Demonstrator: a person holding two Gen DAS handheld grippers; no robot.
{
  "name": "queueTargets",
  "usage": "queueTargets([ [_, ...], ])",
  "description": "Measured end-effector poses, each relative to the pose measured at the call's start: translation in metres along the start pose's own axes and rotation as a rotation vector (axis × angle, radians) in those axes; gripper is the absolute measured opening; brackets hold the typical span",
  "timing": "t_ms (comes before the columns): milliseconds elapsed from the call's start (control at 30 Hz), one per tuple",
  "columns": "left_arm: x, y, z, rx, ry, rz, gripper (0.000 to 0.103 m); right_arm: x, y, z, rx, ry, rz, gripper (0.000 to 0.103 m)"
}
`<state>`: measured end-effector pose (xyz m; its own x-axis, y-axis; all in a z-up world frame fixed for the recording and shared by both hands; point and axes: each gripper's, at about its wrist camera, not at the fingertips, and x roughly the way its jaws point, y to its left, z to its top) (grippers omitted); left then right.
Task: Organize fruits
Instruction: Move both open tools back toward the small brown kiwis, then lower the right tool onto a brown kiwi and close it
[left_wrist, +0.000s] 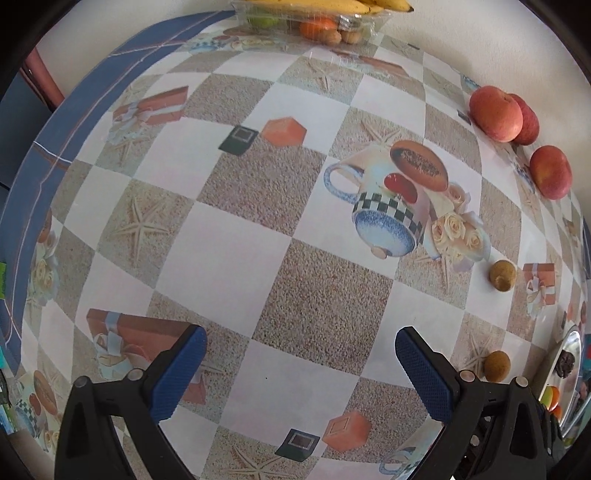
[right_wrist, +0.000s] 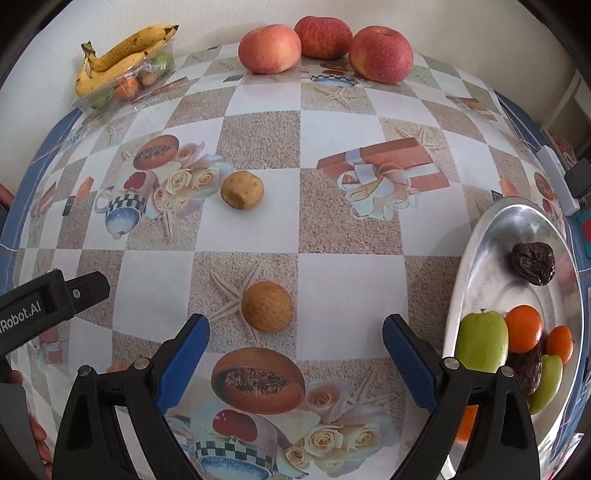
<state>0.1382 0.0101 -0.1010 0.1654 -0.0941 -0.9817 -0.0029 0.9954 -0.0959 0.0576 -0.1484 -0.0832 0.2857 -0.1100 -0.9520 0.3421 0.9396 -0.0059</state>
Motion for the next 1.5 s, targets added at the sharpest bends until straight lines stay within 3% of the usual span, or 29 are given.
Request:
queueTargets([
  [200,0.012,-0.004,-0.004,0.042,-0.008,0.037,0.103,0.005,0.0,-0.001,-0.006,0.003,-0.008,0.095],
  [333,0.015,-0.006,-0.006,0.066,-0.034,0.055,0.103,0.009,0.005,-0.006,-0.022,-0.02,-0.001,0.103],
  [867,0.011,-0.005,-0.021,0.088,-0.144,0.058,0.103,0.0,0.01,-0.038,-0.051,-0.117,0.019,0.103],
  [1100,0.007,-0.004,-0.025,0.088,-0.15,0.06,0.103,-0.001,0.008,-0.037,-0.053,-0.097,0.023,0.103],
  [1333,0.005,-0.005,-0.016,0.096,-0.15,0.058,0.103,0.004,0.012,-0.02,-0.035,0.006,0.013,0.103],
  [1500,0.006,-0.005,-0.018,0.097,-0.152,0.059,0.103,0.002,0.012,-0.024,-0.047,-0.035,0.025,0.103],
])
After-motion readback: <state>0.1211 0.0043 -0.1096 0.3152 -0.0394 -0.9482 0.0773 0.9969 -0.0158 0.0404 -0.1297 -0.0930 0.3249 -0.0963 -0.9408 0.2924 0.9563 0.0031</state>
